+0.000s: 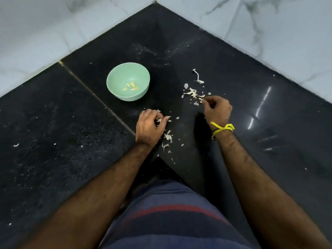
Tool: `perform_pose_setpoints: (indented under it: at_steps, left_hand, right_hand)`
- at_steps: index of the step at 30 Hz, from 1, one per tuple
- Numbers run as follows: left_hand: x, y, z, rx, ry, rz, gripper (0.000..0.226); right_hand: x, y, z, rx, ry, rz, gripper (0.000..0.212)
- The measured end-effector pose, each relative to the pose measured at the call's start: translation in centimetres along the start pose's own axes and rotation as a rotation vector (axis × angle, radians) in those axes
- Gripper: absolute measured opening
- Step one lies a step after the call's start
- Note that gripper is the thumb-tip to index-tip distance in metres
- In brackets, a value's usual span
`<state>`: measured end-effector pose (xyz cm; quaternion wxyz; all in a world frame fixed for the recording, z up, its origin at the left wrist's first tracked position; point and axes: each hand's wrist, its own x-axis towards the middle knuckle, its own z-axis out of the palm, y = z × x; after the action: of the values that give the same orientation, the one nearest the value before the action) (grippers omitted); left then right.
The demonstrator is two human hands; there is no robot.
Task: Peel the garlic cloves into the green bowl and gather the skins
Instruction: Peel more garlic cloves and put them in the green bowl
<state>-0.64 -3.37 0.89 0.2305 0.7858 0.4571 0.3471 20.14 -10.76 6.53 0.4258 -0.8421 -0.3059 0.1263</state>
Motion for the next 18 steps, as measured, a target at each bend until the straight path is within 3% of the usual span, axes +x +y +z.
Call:
perform_pose_setpoints:
  at_steps: [5, 10, 15, 18]
  left_hand:
    - [0.1, 1.7, 2.6, 0.083, -0.148, 0.146, 0.015]
    - [0.4, 1.3, 2.8, 0.118, -0.154, 0.094, 0.016]
    - [0.5, 1.4, 3.0, 0.147, -0.174, 0.107, 0.021]
    - [0.6, 1.2, 3.0, 0.144, -0.166, 0.104, 0.02]
  right_hand:
    - [1.8, 0.3, -0.8, -0.06, 0.007, 0.01, 0.003]
    - [4.3, 0.1, -0.3, -0.162, -0.048, -0.006, 0.02]
    - [6.4, -1.9, 1.5, -0.414, -0.275, -0.201, 0.021]
    - [7.4, -2.6, 1.9, -0.518, -0.274, -0.09, 0.027]
